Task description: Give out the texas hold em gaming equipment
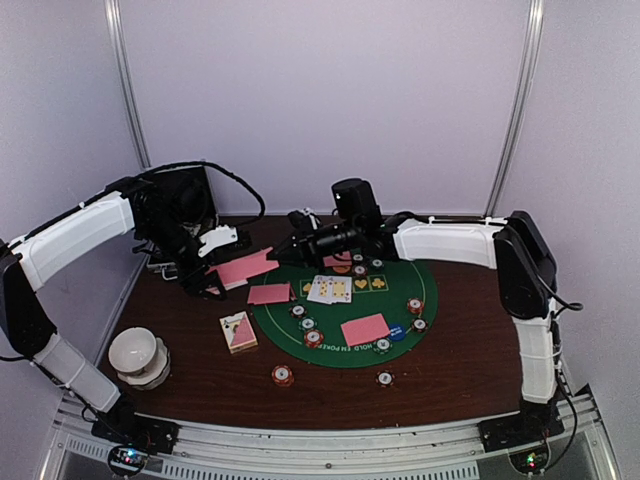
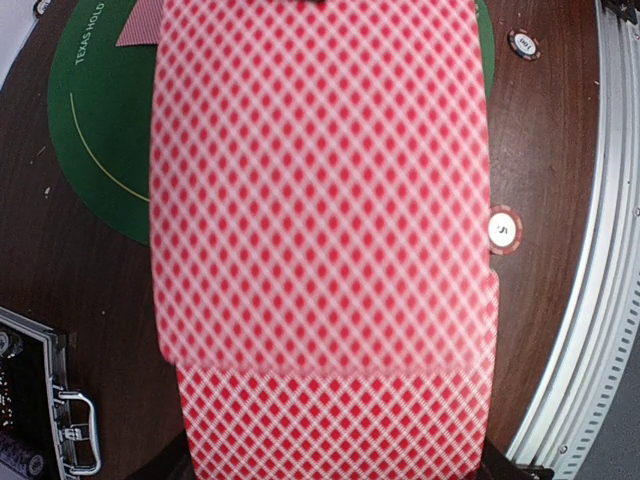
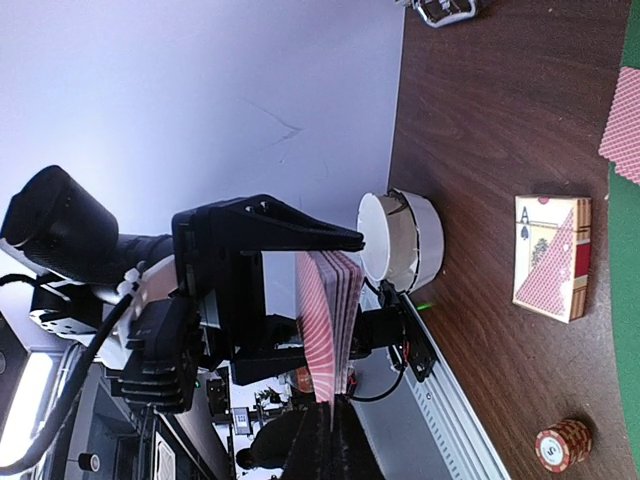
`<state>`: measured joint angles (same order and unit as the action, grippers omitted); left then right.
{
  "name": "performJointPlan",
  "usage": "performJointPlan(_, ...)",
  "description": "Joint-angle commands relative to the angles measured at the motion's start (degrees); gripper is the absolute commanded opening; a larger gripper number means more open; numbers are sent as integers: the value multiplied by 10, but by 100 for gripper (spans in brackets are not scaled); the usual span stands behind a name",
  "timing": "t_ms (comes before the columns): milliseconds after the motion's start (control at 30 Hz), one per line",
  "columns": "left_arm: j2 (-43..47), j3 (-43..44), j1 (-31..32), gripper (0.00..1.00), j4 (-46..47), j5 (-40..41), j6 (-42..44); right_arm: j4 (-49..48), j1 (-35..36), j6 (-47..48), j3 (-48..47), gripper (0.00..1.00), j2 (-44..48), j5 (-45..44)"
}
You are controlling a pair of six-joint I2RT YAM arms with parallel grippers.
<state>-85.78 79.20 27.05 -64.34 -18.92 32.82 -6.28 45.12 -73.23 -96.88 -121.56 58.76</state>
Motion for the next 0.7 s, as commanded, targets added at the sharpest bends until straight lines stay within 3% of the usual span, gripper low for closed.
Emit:
performJointPlan(0, 3, 0, -4, 0, 16, -8, 0, -21, -33, 18, 39, 0, 60, 6)
performJointPlan(367, 2, 1, -4, 0, 16, -6, 2, 43, -142, 99, 140, 0, 124, 2)
performJointPlan(533, 1, 2, -4, 0, 15, -7, 2, 208, -194, 247, 139, 0, 111, -32)
performJointPlan(667, 3, 0, -4, 0, 16, -4, 2, 250, -220, 297, 158, 0, 89, -65)
